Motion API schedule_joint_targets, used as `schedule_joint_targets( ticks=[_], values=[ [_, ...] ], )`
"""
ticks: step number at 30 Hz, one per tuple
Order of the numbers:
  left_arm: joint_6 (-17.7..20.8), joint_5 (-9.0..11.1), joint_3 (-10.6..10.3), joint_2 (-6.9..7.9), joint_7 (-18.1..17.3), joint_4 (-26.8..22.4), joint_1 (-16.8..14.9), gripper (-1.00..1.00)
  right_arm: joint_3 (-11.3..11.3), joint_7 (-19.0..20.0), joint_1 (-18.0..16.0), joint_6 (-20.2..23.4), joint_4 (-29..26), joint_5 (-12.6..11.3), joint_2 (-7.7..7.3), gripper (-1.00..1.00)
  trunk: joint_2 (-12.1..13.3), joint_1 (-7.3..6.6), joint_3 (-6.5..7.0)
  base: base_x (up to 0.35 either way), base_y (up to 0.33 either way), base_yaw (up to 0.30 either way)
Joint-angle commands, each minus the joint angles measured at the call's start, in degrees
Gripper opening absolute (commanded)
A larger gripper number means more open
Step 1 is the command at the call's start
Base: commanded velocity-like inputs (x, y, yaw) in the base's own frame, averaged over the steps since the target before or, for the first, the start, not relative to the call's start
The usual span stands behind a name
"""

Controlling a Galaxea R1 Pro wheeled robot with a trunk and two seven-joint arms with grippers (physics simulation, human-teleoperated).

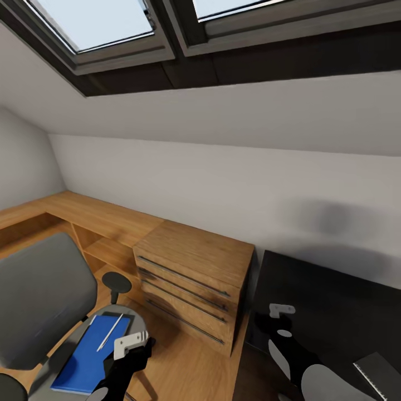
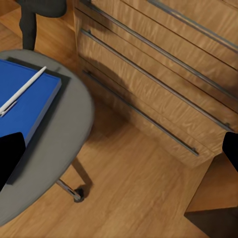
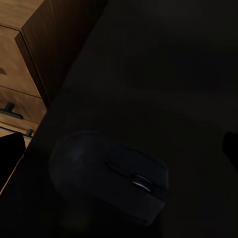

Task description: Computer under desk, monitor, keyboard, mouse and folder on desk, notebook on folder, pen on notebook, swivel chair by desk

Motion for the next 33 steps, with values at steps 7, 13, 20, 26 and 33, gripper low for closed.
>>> schedule_joint_targets(
  ticks=[7,13,20,26,33],
  values=[
    [-0.1,0.6,-0.08,0.01,0.45,-0.14,-0.01,1.0,0.49,-0.4,-0.05,0.01,-0.04,-0.58,-0.1,1.0,-2.89,1.56,-1.33,0.0,0.0,0.0],
    [-0.15,0.6,-0.08,0.01,0.45,-0.19,0.01,1.0,0.49,-0.41,-0.05,0.21,-0.04,-0.57,-0.1,1.0,-5.29,2.88,-2.41,0.0,0.0,0.0],
    [-0.16,0.6,-0.08,0.01,0.45,-0.21,0.01,1.0,0.49,-0.41,-0.05,0.33,-0.04,-0.55,-0.1,1.0,-8.1,4.41,-3.67,0.0,0.0,0.0],
    [-0.16,0.6,-0.08,0.01,0.45,-0.21,0.02,1.0,0.49,-0.41,-0.06,0.35,0.03,-0.55,-0.1,1.0,-10.51,5.73,-4.74,0.0,0.0,0.0],
    [-0.16,0.59,-0.08,0.01,0.45,-0.22,0.05,1.0,0.49,-0.41,-0.05,0.35,0.05,-0.55,-0.1,1.0,-13.31,7.27,-6.0,0.0,0.0,0.0]
  ],
)
